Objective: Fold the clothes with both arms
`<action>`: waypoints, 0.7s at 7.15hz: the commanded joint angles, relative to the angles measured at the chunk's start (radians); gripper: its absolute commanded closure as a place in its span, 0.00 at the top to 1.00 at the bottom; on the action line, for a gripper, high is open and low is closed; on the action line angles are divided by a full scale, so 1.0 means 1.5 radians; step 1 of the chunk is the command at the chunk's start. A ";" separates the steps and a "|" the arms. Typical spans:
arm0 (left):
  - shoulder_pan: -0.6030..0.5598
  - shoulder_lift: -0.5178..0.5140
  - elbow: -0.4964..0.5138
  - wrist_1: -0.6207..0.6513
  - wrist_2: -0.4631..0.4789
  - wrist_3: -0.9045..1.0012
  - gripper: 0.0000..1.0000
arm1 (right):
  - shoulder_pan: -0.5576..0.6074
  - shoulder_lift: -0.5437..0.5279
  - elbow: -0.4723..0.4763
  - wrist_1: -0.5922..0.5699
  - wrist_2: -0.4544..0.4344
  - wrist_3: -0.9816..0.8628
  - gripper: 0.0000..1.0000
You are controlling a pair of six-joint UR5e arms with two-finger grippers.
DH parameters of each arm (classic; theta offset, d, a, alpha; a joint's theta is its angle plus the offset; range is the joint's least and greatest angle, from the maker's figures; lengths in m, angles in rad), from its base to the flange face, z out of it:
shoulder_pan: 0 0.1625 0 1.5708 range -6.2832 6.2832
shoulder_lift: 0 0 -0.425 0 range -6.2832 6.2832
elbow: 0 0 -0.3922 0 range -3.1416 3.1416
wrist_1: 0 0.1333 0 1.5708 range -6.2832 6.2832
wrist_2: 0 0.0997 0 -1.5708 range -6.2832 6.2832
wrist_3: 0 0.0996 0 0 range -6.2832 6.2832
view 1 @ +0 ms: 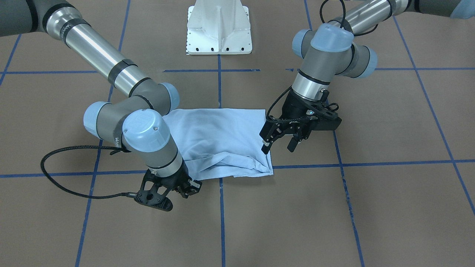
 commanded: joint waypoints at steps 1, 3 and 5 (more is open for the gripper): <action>0.058 -0.008 0.010 0.004 0.009 -0.006 0.74 | 0.050 -0.071 0.081 -0.009 0.055 -0.033 0.00; 0.080 -0.037 0.041 0.007 0.004 -0.023 0.00 | 0.072 -0.191 0.208 -0.026 0.057 -0.065 0.00; 0.090 -0.079 0.089 0.015 -0.029 0.100 0.00 | 0.084 -0.262 0.310 -0.076 0.058 -0.111 0.00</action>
